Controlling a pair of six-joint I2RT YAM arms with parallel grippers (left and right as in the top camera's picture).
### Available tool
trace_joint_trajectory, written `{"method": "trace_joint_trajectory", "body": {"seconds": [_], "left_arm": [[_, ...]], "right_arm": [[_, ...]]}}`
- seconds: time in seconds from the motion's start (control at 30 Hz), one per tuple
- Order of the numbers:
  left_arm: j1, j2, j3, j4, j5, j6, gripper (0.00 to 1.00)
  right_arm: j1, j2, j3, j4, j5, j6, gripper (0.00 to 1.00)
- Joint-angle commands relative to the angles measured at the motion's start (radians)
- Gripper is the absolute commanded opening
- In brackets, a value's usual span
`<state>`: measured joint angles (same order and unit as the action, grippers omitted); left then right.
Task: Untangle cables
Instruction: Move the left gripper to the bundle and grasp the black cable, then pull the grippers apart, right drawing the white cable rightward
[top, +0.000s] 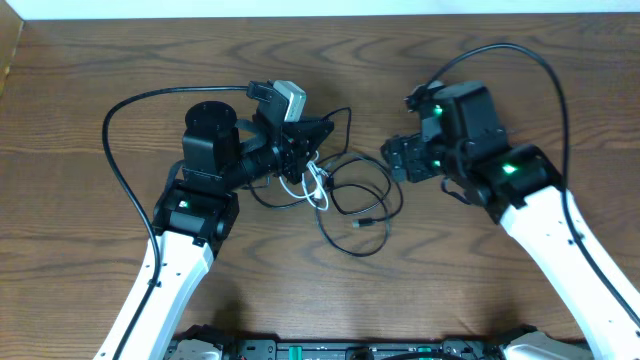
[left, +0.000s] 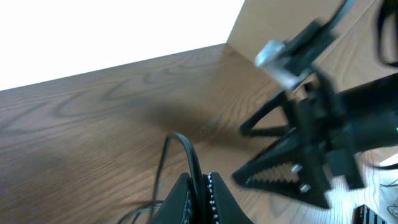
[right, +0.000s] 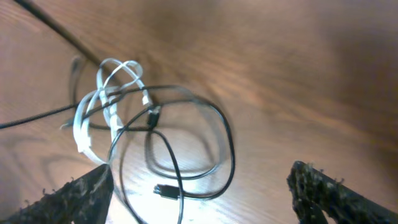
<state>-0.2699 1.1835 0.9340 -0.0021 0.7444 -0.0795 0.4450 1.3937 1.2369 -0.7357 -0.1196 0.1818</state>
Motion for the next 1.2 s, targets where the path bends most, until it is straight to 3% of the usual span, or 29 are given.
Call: {"method": "trace_joint_trajectory", "body": {"seconds": [0.0,0.33,0.7,0.83,0.87,0.9,0.93,0.97,1.0,1.17], "left_arm": [[0.005,-0.013,-0.002,0.009,-0.005,-0.012,0.08],[0.053,-0.019,0.0,0.121,-0.003,-0.148,0.08],[0.058,-0.047,0.004,0.124,0.003,-0.156,0.08],[0.058,-0.066,0.01,0.124,0.002,-0.156,0.07],[0.058,-0.067,0.01,0.124,0.002,-0.158,0.08],[0.058,-0.067,0.01,0.124,0.003,-0.159,0.08],[0.058,-0.068,0.01,0.124,0.002,-0.159,0.08],[0.058,-0.068,0.01,0.124,0.002,-0.159,0.08],[0.058,-0.067,0.01,0.124,0.002,-0.159,0.08],[0.062,-0.067,0.01,0.092,-0.062,-0.158,0.08]], "right_arm": [[0.031,0.069,0.016,0.015,-0.083,0.027,0.82],[0.139,0.238,0.016,0.128,-0.101,0.019,0.79],[0.23,0.394,0.016,0.301,-0.101,0.026,0.79],[0.24,0.458,0.016,0.349,-0.101,0.05,0.74],[0.24,0.458,0.016,0.351,-0.101,0.05,0.67],[0.24,0.46,0.016,0.352,-0.101,0.05,0.54],[0.24,0.46,0.016,0.353,-0.101,0.05,0.34],[0.24,0.46,0.016,0.354,-0.101,0.05,0.07],[0.241,0.46,0.016,0.355,-0.096,0.049,0.01],[0.22,0.435,0.016,0.303,-0.025,0.05,0.01]]}}
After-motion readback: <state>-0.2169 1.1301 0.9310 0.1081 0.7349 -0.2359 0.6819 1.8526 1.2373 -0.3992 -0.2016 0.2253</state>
